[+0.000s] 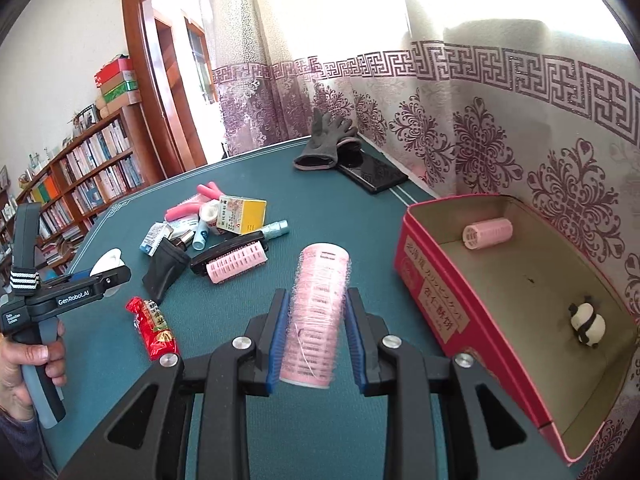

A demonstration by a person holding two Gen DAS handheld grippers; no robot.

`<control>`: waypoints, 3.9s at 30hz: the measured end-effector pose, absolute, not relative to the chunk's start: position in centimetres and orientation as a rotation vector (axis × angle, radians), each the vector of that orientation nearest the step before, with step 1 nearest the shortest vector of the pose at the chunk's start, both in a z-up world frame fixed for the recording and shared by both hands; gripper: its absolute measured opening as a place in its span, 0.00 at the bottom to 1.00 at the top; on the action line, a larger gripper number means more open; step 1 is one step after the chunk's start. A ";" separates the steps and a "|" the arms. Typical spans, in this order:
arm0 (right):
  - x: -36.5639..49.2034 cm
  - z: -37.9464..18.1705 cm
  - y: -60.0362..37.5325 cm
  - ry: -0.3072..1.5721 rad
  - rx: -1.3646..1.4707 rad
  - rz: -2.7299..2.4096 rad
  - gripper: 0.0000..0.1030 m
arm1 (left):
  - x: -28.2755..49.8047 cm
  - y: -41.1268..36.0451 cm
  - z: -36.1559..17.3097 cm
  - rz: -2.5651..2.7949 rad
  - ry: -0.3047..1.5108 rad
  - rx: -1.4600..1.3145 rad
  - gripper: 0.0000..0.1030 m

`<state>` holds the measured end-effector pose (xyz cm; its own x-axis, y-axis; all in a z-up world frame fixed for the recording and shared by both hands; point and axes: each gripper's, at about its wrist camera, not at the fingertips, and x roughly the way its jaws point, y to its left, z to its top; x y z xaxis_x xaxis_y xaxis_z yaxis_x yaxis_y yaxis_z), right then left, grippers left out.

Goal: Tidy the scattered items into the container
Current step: 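Carry the dish and roller into the red tin and release both, then move both open tools back over the remaining items on the table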

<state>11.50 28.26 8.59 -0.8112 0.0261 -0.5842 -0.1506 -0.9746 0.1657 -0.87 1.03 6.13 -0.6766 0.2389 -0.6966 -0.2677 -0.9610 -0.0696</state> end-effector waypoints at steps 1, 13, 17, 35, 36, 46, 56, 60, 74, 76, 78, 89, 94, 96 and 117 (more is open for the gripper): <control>11.7 8.7 28.7 0.321 -0.920 2.880 0.30 | -0.7 1.3 6.3 2.644 0.059 -1.085 0.67; 15.1 10.1 33.6 0.371 -0.795 2.804 0.29 | 1.5 7.4 8.5 2.569 0.153 -0.985 0.67; 16.3 10.3 35.5 0.386 -0.763 2.770 0.30 | 2.3 10.1 9.3 2.532 0.197 -0.944 0.67; 20.5 10.5 42.8 0.401 -0.688 2.629 0.29 | 5.6 24.0 12.0 2.284 0.334 -0.789 0.67; 20.6 10.4 42.9 0.393 -0.689 2.623 0.29 | 5.7 24.6 12.2 2.270 0.335 -0.781 0.67; 21.3 10.0 43.9 0.354 -0.685 2.577 0.30 | 5.5 30.2 14.0 2.177 0.324 -0.715 0.67; 21.7 9.3 44.4 0.381 -0.680 2.530 0.75 | 4.2 32.9 13.2 2.141 0.289 -0.742 0.92; 21.5 9.3 44.1 0.366 -0.682 2.525 0.76 | 3.5 31.6 12.4 2.179 0.293 -0.783 0.92; 21.0 9.4 42.7 0.392 -0.704 2.545 0.78 | 3.6 27.0 11.2 2.224 0.245 -0.849 0.92; 20.9 9.4 42.3 0.387 -0.709 2.552 0.78 | 3.8 26.3 11.2 2.230 0.243 -0.851 0.92; 20.7 9.5 41.8 0.382 -0.714 2.561 0.78 | 3.8 25.6 11.1 2.237 0.235 -0.857 0.92; 19.2 10.0 38.1 0.335 -0.743 2.641 0.79 | 3.6 20.3 10.8 2.305 0.177 -0.883 0.92; 17.9 9.8 36.3 0.325 -0.777 2.682 0.79 | 3.4 16.4 10.9 2.357 0.120 -0.906 0.92; 17.4 9.5 35.5 0.323 -0.798 2.700 0.79 | 3.4 14.6 11.2 2.380 0.081 -0.907 0.92; 13.5 7.5 28.9 0.287 -0.986 2.840 0.79 | 4.2 -3.7 14.3 2.833 -0.157 -0.822 0.99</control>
